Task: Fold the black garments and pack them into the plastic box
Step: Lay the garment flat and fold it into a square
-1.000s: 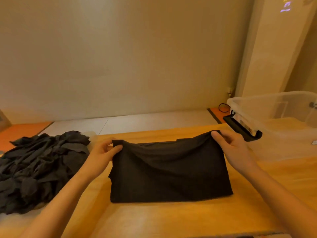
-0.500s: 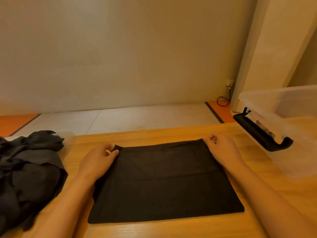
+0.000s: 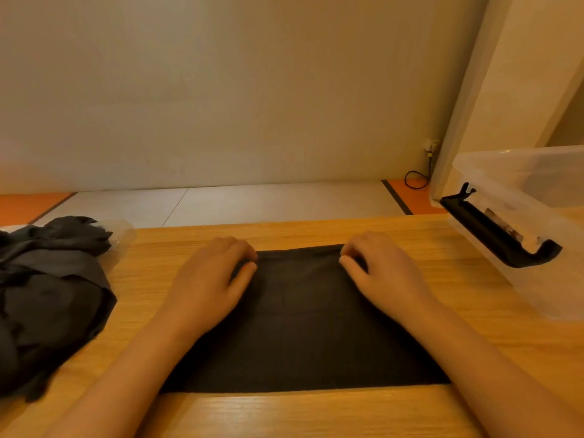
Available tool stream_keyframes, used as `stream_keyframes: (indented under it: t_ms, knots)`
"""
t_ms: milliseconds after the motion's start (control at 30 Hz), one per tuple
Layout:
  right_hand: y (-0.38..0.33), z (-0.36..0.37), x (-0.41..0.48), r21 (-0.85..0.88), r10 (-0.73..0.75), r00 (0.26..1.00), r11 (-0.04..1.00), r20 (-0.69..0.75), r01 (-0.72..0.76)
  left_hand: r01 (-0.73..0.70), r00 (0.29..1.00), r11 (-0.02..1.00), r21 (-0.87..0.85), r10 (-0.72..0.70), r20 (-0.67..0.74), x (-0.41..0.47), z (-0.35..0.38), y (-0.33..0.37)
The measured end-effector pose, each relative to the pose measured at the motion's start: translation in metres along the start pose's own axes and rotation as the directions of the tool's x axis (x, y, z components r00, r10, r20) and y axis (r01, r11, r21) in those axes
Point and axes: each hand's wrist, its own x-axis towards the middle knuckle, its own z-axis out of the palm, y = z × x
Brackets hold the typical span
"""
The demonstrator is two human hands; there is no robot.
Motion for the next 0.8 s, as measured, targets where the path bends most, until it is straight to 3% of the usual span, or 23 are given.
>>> stream_keyframes:
  t_ms: [100,167,333,567,800]
  knots:
    - [-0.011,0.020,-0.002,-0.076,0.016,0.986,0.997,0.167,-0.003,-0.041,0.941,0.999,0.010,0.035,0.338,-0.003,0.020,0.005]
    - [-0.008,0.025,-0.001,-0.137,0.085,0.966,0.989,0.245,-0.052,0.027,0.909,0.998,0.049,-0.045,0.414,-0.002,0.027,0.001]
    - [0.001,0.025,0.001,-0.220,0.187,0.921,0.969,0.343,-0.115,0.073,0.917,0.987,0.140,-0.122,0.381,-0.001,0.031,-0.004]
    - [0.031,0.019,0.007,-0.239,0.344,0.889,0.930,0.302,-0.279,0.180,0.909,0.959,0.221,-0.248,0.336,0.000,0.031,-0.001]
    - [0.019,0.005,-0.008,-0.256,0.353,0.882,0.925,0.312,-0.279,0.109,0.856,0.967,0.229,-0.208,0.473,0.002,0.014,-0.004]
